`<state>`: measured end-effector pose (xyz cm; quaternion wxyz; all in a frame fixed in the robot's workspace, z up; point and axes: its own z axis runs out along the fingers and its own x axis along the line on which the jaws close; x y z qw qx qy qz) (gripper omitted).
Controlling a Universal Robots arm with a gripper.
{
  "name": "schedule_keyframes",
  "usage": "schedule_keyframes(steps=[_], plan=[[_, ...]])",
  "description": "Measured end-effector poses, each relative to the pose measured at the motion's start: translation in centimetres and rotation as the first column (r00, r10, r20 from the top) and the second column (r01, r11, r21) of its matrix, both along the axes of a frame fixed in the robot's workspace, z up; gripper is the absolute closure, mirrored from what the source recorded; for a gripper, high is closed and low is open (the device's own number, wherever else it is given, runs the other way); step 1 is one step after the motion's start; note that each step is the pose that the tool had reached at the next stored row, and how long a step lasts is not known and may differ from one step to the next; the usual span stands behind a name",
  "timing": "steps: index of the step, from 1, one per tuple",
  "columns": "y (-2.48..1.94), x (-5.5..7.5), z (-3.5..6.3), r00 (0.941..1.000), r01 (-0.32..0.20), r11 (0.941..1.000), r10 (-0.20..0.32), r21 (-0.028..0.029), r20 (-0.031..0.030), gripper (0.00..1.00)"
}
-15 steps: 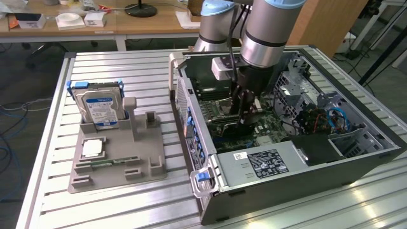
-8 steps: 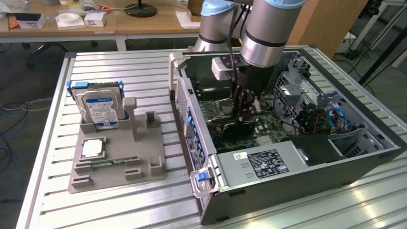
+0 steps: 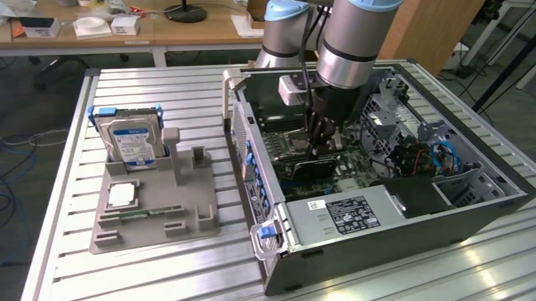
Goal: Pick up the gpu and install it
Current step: 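Insert the gpu into the slot, then press down on the gpu until it lock into place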
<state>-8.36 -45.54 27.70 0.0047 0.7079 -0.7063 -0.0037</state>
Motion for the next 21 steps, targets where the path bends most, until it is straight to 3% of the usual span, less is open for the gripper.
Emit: schedule_keyframes(steps=[10, 21], plan=[[0.00, 0.00, 0.00, 1.0000, 0.000, 1.0000, 0.000, 0.0035, 0.0000, 0.89], [0.00, -0.01, -0.25, 1.0000, 0.000, 1.0000, 0.000, 0.0028, -0.0002, 0.89]])
